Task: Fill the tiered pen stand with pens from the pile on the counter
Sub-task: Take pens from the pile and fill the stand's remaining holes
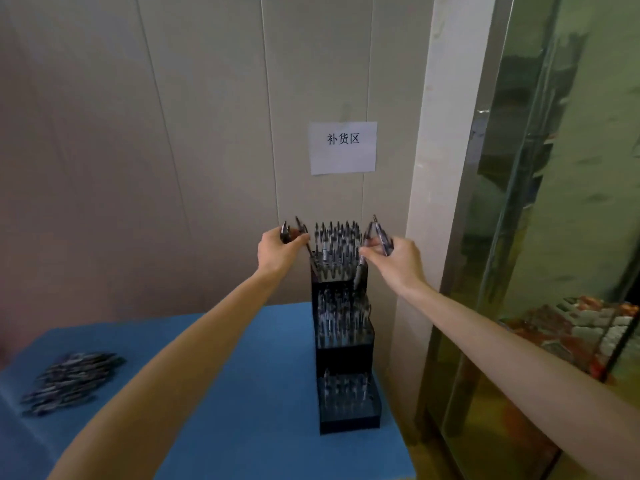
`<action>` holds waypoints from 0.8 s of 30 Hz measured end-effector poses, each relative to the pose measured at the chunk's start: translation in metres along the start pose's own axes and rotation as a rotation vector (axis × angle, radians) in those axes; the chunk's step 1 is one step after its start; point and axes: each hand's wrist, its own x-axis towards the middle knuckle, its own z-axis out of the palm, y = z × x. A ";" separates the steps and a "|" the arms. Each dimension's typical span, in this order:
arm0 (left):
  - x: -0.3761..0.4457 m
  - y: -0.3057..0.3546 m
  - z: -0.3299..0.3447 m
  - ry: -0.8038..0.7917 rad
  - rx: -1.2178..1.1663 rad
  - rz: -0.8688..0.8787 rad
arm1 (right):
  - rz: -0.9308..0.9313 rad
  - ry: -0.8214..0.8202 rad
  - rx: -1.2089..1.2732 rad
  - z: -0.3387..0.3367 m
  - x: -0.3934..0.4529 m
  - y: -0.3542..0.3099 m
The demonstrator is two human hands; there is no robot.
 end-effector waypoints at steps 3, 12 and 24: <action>0.029 -0.006 0.009 0.000 0.054 0.041 | -0.101 -0.040 -0.076 0.017 0.037 -0.010; 0.074 -0.037 0.023 -0.052 0.132 0.153 | -0.181 -0.045 -0.129 0.059 0.088 0.011; 0.083 -0.039 0.034 -0.101 0.189 0.386 | -0.197 -0.389 -0.452 0.066 0.122 0.015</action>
